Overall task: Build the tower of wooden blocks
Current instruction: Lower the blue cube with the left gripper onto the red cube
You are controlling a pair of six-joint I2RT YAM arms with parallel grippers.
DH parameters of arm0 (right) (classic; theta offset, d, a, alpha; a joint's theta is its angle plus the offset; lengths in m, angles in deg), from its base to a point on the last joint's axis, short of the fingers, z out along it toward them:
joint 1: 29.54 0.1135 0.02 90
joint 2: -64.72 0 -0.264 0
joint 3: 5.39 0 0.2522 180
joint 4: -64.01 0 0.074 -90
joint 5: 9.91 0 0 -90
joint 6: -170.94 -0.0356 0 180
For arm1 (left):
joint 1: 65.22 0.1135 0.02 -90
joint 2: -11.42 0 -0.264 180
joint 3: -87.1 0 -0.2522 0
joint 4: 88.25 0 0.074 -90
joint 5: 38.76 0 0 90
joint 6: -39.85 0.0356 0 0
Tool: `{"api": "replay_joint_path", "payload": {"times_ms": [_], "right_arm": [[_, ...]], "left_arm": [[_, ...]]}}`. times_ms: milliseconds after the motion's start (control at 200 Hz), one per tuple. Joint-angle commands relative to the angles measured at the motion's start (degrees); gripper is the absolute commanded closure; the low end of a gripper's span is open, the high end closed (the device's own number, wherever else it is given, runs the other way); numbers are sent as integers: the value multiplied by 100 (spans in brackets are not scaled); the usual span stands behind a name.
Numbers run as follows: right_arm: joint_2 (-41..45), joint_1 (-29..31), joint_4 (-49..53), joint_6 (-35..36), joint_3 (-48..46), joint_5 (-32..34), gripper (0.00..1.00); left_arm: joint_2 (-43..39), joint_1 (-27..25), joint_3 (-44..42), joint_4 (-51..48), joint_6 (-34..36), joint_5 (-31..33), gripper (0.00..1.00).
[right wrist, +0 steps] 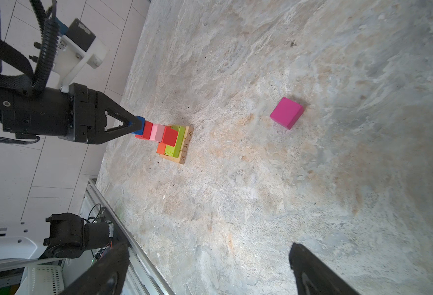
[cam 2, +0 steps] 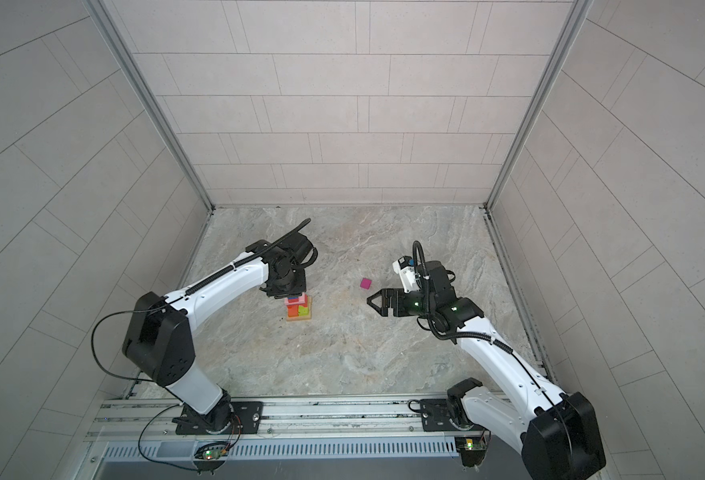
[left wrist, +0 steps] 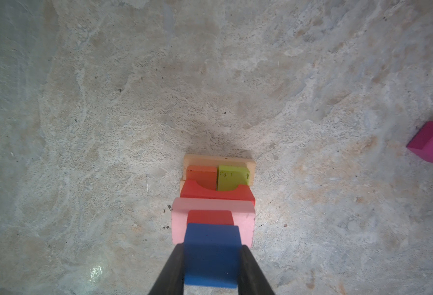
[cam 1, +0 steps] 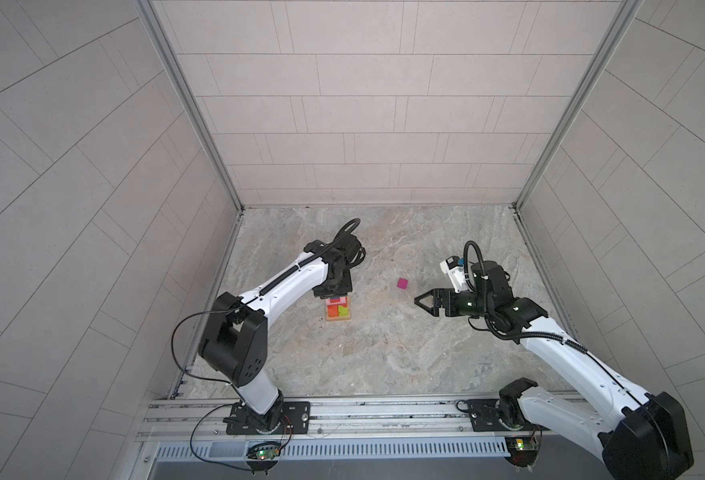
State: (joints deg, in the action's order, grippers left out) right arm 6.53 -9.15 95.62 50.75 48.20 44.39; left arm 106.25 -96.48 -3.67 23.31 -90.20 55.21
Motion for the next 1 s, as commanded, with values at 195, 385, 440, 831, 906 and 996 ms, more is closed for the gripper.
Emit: {"api": "replay_joint_path", "payload": {"times_ms": [195,385,440,831,906,996], "right_arm": [[28,36,79,84,-28,45,1],[51,36,105,93,-36,55,1],[44,40,105,85,-28,55,1],[33,36,123,96,-11,48,1],[31,36,131,110,-11,54,1],[29,36,133,115,-3,55,1]], "left_arm": [[-88,15,-54,-121,31,4,71],[-122,0,-59,-149,32,32,71],[-131,5,-57,-176,21,50,71],[-131,-42,-80,-192,-48,77,70],[-122,-38,-66,-204,-44,93,70],[-114,-49,-51,-230,-46,131,70]]}}
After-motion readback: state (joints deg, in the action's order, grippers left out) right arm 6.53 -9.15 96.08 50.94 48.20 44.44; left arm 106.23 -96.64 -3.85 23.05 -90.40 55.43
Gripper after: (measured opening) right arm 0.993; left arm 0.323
